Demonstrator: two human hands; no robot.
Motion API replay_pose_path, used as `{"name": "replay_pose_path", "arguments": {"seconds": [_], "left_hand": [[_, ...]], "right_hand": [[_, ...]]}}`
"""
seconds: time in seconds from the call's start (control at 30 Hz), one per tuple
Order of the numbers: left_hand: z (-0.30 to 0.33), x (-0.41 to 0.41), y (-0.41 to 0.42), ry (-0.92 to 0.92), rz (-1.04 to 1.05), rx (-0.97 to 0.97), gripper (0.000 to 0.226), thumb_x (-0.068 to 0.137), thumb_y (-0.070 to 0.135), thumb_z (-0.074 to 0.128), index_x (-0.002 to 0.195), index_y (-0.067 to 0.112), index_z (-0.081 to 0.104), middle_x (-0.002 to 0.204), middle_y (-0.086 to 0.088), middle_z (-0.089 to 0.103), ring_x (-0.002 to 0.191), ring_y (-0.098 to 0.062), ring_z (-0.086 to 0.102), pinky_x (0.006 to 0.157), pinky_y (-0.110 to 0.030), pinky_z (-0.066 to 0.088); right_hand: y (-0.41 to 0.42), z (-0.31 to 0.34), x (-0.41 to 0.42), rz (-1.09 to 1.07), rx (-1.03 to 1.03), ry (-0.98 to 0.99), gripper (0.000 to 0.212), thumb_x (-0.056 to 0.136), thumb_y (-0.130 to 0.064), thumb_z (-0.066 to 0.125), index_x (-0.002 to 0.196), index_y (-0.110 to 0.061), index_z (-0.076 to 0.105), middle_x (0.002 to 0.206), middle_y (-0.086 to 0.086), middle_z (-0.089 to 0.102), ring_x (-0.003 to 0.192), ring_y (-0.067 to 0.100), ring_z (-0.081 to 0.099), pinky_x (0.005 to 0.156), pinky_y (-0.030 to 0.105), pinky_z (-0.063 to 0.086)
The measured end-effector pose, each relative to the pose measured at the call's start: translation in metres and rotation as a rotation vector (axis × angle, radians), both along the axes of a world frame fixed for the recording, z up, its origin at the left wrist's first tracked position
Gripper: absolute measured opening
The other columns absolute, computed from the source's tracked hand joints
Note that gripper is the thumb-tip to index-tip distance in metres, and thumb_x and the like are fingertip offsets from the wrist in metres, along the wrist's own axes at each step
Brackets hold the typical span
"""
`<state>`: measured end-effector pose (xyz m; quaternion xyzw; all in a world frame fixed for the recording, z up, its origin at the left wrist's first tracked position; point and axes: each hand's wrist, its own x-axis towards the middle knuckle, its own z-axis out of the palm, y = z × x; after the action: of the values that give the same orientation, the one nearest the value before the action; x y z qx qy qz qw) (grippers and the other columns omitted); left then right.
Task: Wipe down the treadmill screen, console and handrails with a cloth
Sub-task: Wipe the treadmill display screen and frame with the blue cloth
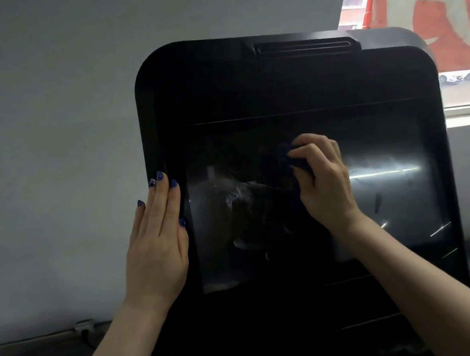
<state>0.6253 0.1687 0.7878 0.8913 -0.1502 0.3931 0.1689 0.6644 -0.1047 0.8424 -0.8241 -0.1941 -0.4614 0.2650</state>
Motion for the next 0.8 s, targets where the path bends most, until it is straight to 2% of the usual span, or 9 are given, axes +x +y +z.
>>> {"name": "replay_pose_path", "arguments": {"seconds": [0.2, 0.3, 0.4, 0.5, 0.6, 0.8], "left_hand": [[0.001, -0.001, 0.000, -0.004, 0.005, -0.001, 0.055, 0.101, 0.015, 0.029, 0.154, 0.004, 0.020, 0.164, -0.010, 0.018, 0.151, -0.023, 0.018, 0.123, -0.038, 0.016], [0.001, -0.002, -0.001, 0.006, 0.007, -0.003, 0.055, 0.100, 0.015, 0.029, 0.154, 0.005, 0.021, 0.164, -0.010, 0.018, 0.151, -0.023, 0.018, 0.123, -0.038, 0.016], [0.001, -0.002, -0.001, 0.012, 0.008, -0.005, 0.056, 0.100, 0.016, 0.028, 0.154, 0.004, 0.022, 0.164, -0.009, 0.016, 0.152, -0.022, 0.017, 0.124, -0.035, 0.013], [0.001, -0.001, -0.001, 0.008, 0.010, -0.005, 0.056, 0.100, 0.015, 0.029, 0.154, 0.004, 0.022, 0.164, -0.008, 0.015, 0.152, -0.022, 0.017, 0.124, -0.035, 0.013], [0.001, -0.002, -0.002, 0.007, 0.012, -0.009, 0.056, 0.100, 0.015, 0.029, 0.154, 0.005, 0.022, 0.165, -0.007, 0.014, 0.152, -0.021, 0.016, 0.123, -0.038, 0.017], [-0.001, -0.002, -0.001, 0.014, 0.024, 0.003, 0.057, 0.100, 0.017, 0.027, 0.155, 0.007, 0.017, 0.165, -0.005, 0.012, 0.152, -0.019, 0.014, 0.123, -0.037, 0.016]], "right_hand": [[-0.024, -0.024, -0.024, 0.075, -0.027, 0.037, 0.019, 0.088, -0.005, 0.053, 0.099, 0.001, 0.067, 0.118, 0.011, 0.060, 0.111, 0.027, 0.053, 0.101, 0.016, 0.035], [-0.027, -0.014, -0.017, 0.054, -0.002, 0.047, 0.022, 0.090, -0.007, 0.050, 0.102, 0.001, 0.067, 0.118, 0.012, 0.061, 0.111, 0.028, 0.054, 0.100, 0.016, 0.036], [-0.020, -0.006, -0.009, 0.043, 0.019, 0.036, 0.023, 0.092, -0.004, 0.052, 0.107, 0.001, 0.068, 0.122, 0.011, 0.061, 0.115, 0.024, 0.054, 0.102, 0.020, 0.038], [-0.029, -0.025, -0.021, 0.045, 0.011, 0.035, 0.025, 0.093, -0.002, 0.054, 0.114, 0.001, 0.068, 0.128, 0.011, 0.060, 0.123, 0.023, 0.054, 0.107, 0.027, 0.040], [-0.037, -0.038, -0.032, 0.017, 0.005, 0.007, 0.025, 0.094, -0.004, 0.053, 0.115, 0.001, 0.068, 0.127, 0.012, 0.061, 0.122, 0.026, 0.056, 0.108, 0.031, 0.042], [-0.019, -0.013, -0.005, 0.012, 0.070, 0.026, 0.030, 0.095, -0.007, 0.049, 0.120, 0.001, 0.064, 0.134, 0.012, 0.057, 0.133, 0.027, 0.048, 0.113, 0.035, 0.037]]}}
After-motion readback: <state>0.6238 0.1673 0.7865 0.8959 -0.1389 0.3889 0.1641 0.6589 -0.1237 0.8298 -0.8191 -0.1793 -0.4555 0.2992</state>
